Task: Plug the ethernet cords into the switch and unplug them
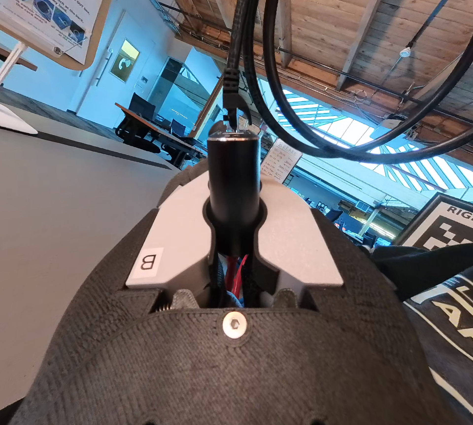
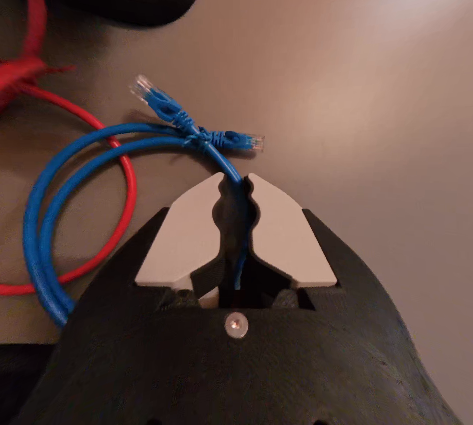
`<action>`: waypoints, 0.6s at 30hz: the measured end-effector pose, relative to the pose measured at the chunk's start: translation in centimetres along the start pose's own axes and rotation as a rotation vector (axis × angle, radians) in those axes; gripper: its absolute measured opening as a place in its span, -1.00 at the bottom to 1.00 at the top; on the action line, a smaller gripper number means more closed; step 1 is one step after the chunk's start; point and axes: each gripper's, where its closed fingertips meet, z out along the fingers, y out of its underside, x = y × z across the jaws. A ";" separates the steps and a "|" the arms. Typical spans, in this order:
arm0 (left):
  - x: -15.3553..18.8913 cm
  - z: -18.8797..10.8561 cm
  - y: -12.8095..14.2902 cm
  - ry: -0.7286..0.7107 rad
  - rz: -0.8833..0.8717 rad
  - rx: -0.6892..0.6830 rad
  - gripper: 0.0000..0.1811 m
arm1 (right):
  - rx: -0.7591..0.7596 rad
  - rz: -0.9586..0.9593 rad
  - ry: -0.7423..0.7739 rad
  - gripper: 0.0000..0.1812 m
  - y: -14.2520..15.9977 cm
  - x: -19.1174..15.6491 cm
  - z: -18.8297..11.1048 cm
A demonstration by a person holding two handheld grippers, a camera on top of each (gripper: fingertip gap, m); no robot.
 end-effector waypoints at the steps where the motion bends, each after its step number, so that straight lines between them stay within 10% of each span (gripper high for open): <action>1: 0.0 0.0 0.0 -0.002 0.000 0.000 -0.70 | -0.011 -0.012 0.033 -0.88 0.3 0.2 -0.2; 5: -0.1 -0.1 -0.2 -0.004 -0.008 0.011 -0.71 | 0.084 0.019 0.225 -0.93 -0.4 0.9 -4.3; 10: -0.2 0.0 -0.1 -0.010 -0.002 0.008 -0.71 | 0.305 0.111 0.647 -0.95 -1.0 1.7 -16.1; 18: -0.2 0.1 0.1 -0.016 0.005 -0.001 -0.70 | 0.252 0.290 1.436 -0.95 8.4 -5.2 -37.5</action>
